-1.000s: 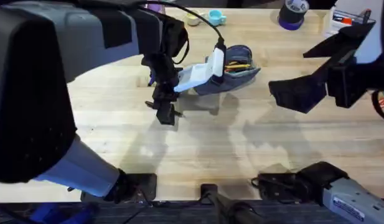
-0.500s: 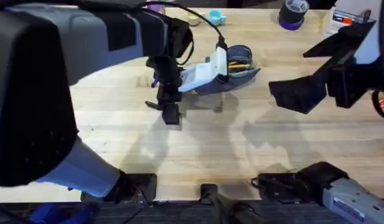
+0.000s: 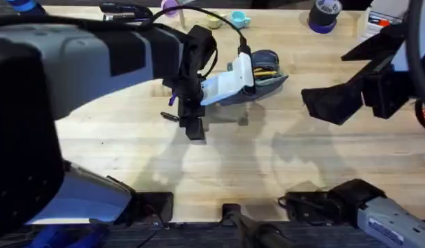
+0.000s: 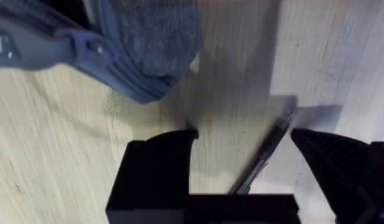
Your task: Unzip the bag, pick up the pens from the table one at a time and place them inside, then zip the bag closed.
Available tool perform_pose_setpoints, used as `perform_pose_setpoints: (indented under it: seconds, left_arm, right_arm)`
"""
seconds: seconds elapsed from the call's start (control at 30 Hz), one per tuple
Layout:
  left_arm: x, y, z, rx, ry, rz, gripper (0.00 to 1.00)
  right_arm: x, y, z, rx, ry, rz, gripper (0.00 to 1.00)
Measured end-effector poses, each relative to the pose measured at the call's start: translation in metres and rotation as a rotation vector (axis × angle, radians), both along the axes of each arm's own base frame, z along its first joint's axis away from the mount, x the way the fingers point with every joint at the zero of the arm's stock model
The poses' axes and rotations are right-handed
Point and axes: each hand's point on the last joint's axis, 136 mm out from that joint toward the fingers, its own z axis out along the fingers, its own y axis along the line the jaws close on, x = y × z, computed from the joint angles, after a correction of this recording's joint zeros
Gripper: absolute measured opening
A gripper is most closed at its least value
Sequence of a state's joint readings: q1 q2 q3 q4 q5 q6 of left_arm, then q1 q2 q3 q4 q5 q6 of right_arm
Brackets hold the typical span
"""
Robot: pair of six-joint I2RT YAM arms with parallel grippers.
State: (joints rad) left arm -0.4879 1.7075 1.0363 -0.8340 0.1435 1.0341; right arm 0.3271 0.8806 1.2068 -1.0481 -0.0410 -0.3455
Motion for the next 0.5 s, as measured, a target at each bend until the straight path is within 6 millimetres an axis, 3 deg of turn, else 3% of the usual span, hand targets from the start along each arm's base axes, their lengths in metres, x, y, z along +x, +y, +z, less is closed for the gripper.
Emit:
perform_pose_setpoints:
  seconds: [0.5]
  left_arm:
    - [-0.0005, -0.0005, -0.0006, -0.027, -0.004, 0.012, 0.994]
  right_arm:
    - [0.0001, -0.0001, 0.0, -0.031, -0.015, 0.035, 0.997]
